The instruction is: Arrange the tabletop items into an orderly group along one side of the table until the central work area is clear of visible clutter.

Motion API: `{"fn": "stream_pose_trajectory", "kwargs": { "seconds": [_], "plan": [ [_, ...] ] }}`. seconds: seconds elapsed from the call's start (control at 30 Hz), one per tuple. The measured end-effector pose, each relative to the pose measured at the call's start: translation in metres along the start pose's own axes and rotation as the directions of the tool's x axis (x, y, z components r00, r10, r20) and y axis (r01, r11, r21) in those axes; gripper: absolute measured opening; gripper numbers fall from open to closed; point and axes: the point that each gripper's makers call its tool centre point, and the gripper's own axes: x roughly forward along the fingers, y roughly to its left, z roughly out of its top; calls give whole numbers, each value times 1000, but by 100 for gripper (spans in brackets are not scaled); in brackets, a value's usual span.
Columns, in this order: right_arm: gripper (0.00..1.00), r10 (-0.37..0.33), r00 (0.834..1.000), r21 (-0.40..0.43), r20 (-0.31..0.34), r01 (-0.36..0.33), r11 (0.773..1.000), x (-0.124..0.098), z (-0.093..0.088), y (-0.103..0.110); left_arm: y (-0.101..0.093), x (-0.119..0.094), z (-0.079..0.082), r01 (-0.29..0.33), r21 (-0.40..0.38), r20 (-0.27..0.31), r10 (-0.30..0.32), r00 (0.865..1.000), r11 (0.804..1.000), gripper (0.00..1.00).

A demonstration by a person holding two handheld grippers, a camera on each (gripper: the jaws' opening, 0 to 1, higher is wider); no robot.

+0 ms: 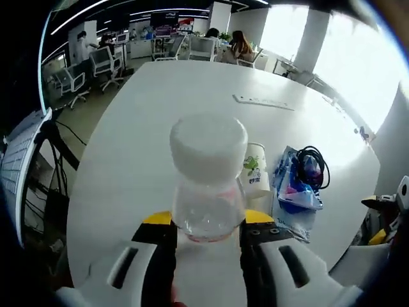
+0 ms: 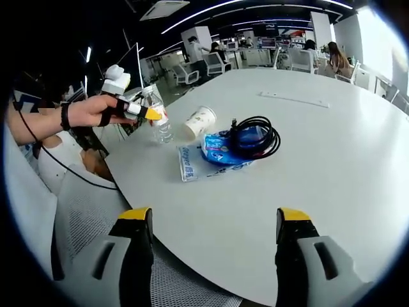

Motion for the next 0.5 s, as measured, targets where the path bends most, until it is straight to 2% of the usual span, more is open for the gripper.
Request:
{"fn": "stream_pose_trajectory", "kwargs": {
  "seconds": [0.5],
  "plan": [
    [79,4,1000,-3,0,-4,1000,1,-1,1,-6,-2,-8,-9,39,-3,9,1000,999,38]
  ]
}}
